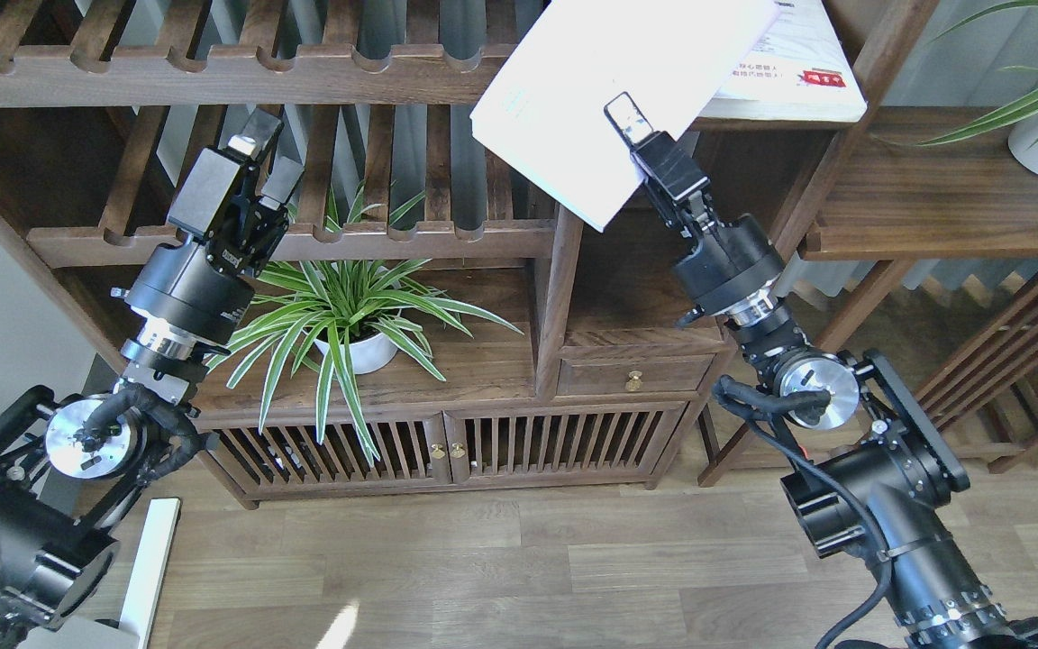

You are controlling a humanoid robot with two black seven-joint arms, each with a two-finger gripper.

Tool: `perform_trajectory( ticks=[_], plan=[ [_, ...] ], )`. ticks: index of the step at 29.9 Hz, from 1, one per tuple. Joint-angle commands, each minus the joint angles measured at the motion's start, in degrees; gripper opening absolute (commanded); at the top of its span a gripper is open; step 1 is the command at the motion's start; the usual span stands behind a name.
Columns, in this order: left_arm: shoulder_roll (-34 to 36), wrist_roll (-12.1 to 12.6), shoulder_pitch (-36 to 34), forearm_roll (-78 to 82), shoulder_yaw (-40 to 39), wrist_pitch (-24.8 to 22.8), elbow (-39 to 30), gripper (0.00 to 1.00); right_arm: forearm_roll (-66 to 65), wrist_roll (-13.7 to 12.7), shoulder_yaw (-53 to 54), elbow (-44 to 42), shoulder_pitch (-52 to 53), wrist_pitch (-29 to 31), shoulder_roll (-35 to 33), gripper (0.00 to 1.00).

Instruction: Organize books on shelf

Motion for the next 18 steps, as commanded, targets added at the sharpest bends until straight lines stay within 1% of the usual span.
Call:
perform_trajectory(
  ticks=[1, 9, 13, 18],
  plan=[
    [0.0, 0.0, 0.1, 0.0, -0.1, 0.0, 0.3, 0.99, 0.3, 0.4, 0.2, 0.0, -1.4, 0.0, -2.3, 0.04],
    [0.1, 0.2, 0.9, 0.0, 0.0, 0.0, 0.3, 0.99, 3.7, 0.5, 4.0, 0.0, -3.5, 0.0, -5.9, 0.04],
    [0.0, 0.2, 0.8, 0.0, 0.2, 0.0, 0.3, 0.99, 5.4, 0.5, 5.7, 0.0, -3.6, 0.0, -6.4, 0.04],
    [-0.2, 0.3, 0.8, 0.0, 0.5, 0.0, 0.3, 0.99, 5.6, 0.5, 5.6, -0.1, -1.2, 0.0, -6.7, 0.04]
  ],
)
